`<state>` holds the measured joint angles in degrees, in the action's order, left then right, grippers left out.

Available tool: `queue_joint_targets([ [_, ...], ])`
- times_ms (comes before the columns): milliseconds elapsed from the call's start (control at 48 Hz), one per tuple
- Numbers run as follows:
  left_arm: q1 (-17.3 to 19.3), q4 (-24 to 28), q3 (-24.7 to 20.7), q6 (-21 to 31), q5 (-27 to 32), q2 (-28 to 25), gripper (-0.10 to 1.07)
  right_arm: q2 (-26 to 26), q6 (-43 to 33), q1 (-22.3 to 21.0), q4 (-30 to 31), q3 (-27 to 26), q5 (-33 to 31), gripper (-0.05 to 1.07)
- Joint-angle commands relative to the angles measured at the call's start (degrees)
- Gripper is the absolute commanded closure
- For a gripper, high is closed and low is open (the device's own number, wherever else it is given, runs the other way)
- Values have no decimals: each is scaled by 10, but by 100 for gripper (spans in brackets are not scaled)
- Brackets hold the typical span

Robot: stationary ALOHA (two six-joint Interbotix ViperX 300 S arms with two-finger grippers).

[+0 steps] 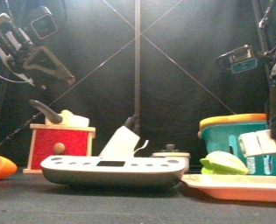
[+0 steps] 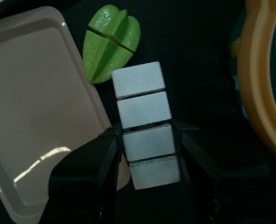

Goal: Place white sushi roll on stove

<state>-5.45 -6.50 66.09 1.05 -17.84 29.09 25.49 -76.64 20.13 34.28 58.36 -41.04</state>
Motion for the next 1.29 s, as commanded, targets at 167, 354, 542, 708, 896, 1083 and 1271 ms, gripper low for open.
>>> queue_joint_targets([
  [167, 2, 0, -9, 0, -5, 4, 59, 2, -11, -22, -46, -66, 45, 43],
  [354, 2, -1, -1, 0, -5, 15, 59, -48, -12, -37, -60, -125, 102, 43],
  [542, 2, -12, 7, -1, -5, 25, 59, -113, -24, -65, -97, -185, 94, 42],
  [708, 5, -17, 15, 0, -5, 31, 59, -151, -91, -73, -76, -236, 66, 42],
  [896, 10, -38, 19, 0, -5, 33, 59, -187, -236, -69, 19, -265, 42, 42],
  [1083, 10, -56, 23, 0, -5, 33, 59, -234, -411, -57, 147, -299, 33, 42],
  [1271, 10, -59, 26, -1, -4, 34, 59, -267, -550, -36, 214, -330, -11, 42],
])
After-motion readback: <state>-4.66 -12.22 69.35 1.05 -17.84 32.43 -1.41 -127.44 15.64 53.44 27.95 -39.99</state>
